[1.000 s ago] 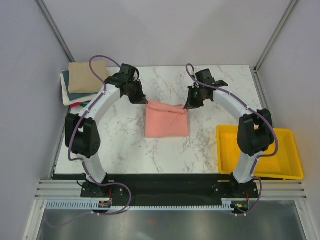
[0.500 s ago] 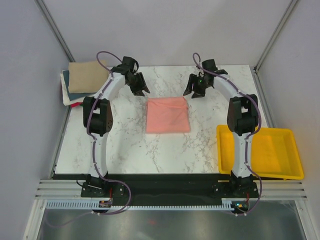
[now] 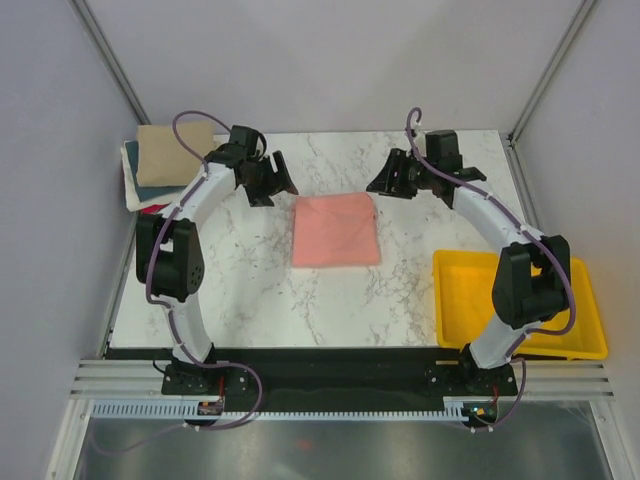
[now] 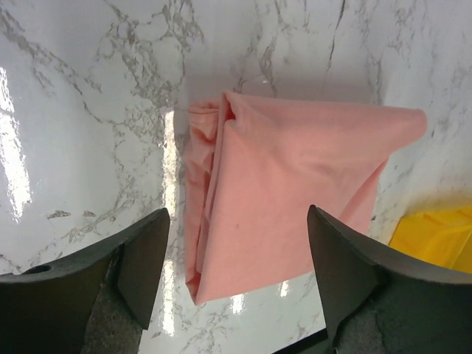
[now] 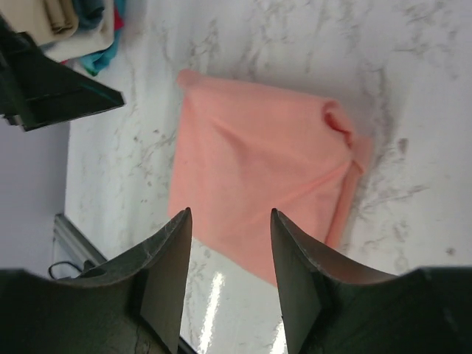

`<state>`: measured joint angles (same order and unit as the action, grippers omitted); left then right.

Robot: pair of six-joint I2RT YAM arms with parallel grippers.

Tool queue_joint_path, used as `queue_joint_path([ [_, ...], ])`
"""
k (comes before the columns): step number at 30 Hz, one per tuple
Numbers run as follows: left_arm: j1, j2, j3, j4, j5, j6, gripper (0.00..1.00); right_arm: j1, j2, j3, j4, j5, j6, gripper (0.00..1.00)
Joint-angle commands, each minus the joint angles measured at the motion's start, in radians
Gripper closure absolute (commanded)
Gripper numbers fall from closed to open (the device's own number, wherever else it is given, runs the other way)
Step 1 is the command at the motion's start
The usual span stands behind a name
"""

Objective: Fold and stack the t-shirts
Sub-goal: Fold the tshirt

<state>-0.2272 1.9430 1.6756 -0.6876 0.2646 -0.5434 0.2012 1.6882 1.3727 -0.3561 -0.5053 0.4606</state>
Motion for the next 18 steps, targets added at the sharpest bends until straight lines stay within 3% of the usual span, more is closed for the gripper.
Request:
queue_joint_path([
  [1, 0.002, -0.045, -0.127, 0.129, 0.004, 0.019, 0.18, 0.041, 0.069, -0.043, 0.173, -0.151, 0.049, 0.47],
  [5, 0.002, -0.075, -0.215, 0.206, 0.036, 0.01, 0.21, 0.041, 0.175, -0.018, 0.281, -0.208, 0.07, 0.46],
  [12, 0.002, -0.092, -0.364, 0.41, 0.068, 0.028, 0.21, -0.002, 0.497, 0.094, 0.345, -0.315, 0.101, 0.43],
  [18, 0.003, -0.004, -0.37, 0.548, 0.108, 0.023, 0.21, -0.005, 0.548, 0.097, 0.447, -0.409, 0.144, 0.41],
])
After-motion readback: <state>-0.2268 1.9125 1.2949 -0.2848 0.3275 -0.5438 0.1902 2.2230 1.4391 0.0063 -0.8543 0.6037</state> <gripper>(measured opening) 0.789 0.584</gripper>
